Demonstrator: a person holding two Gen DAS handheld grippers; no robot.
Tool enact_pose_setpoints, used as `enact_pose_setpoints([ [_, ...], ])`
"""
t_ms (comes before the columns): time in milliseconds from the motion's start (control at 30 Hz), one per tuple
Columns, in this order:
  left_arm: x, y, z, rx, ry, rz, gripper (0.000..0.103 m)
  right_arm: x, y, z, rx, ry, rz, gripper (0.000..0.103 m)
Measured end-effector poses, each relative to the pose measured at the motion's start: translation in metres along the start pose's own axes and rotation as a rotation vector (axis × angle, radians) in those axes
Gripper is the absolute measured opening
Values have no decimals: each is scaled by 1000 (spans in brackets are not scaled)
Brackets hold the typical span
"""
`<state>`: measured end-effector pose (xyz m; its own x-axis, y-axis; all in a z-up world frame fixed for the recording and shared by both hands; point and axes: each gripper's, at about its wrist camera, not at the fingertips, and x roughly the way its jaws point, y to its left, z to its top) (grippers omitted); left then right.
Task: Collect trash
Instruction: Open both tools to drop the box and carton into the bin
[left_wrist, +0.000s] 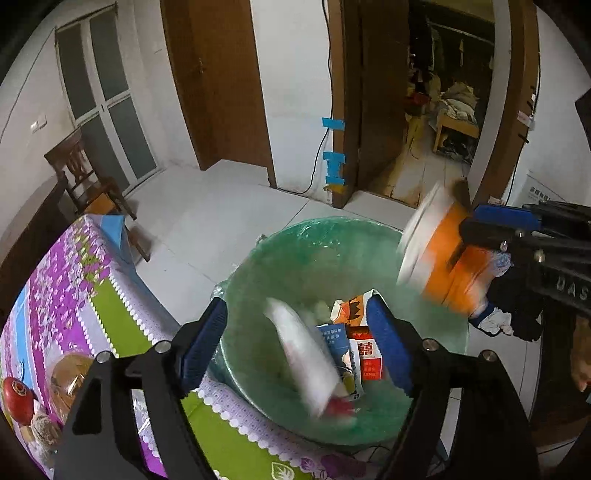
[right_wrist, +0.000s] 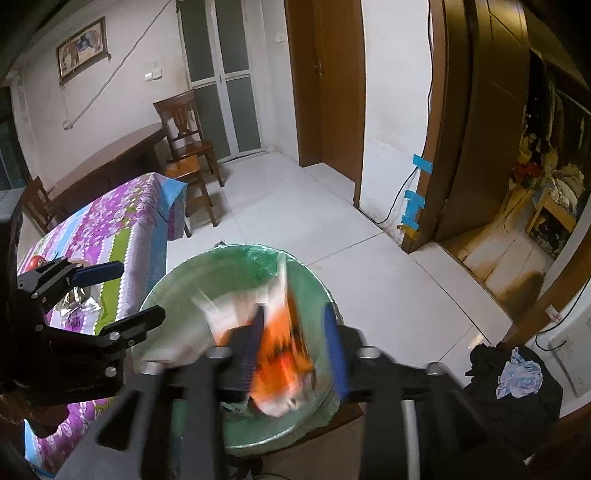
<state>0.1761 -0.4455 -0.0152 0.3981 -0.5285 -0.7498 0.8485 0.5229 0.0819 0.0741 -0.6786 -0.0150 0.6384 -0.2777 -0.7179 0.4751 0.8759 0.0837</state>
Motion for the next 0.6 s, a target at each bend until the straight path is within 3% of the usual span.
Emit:
enact_pose_setpoints([
  [367, -12, 3, -22, 6, -20, 80, 76, -7, -1, -8, 22, -16, 4, 36],
  [600, -31, 12, -41, -34, -58, 172, 76, -18, 13, -26, 17, -55, 31, 36],
])
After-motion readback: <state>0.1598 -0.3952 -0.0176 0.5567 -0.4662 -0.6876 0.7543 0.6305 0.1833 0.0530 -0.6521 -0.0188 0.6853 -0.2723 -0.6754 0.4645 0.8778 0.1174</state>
